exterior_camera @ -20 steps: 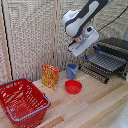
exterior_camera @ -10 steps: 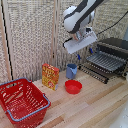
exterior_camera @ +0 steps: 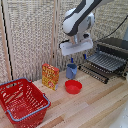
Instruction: Extend the gripper towards the oven tray handle. Grasp the handle and carefully pull the tray out of the oven. Move the gripper above the red bowl. Grab the red bowl gently. Lift the bowl and place it onto the oven tray.
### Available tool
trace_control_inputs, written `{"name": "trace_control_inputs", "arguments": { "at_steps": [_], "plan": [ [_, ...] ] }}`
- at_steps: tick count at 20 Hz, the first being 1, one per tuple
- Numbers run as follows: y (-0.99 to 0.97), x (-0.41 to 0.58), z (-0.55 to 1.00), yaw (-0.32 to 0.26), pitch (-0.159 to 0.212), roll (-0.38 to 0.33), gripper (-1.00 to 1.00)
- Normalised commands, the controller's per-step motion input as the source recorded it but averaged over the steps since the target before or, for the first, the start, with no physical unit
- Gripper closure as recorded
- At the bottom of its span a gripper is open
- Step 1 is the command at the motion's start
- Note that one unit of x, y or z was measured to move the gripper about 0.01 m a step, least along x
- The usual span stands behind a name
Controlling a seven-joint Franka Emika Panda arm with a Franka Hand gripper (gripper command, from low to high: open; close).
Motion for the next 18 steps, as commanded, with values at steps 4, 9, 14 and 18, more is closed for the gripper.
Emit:
{"name": "trace_control_inputs", "arguments": {
  "at_steps": [4,9,14,18],
  "plan": [
    [0.18,-0.429,-0.6,-0.096,-0.111,0.117,-1.0],
    [-0.05,-0.265,-0.58,-0.079,-0.135,0.116,-1.0],
    [-0.09,0.0,-0.45,-0.027,-0.136,0.062,-1.0],
    [-0.12,0.0,-0.46,0.001,-0.076,0.058,-1.0]
  ]
}}
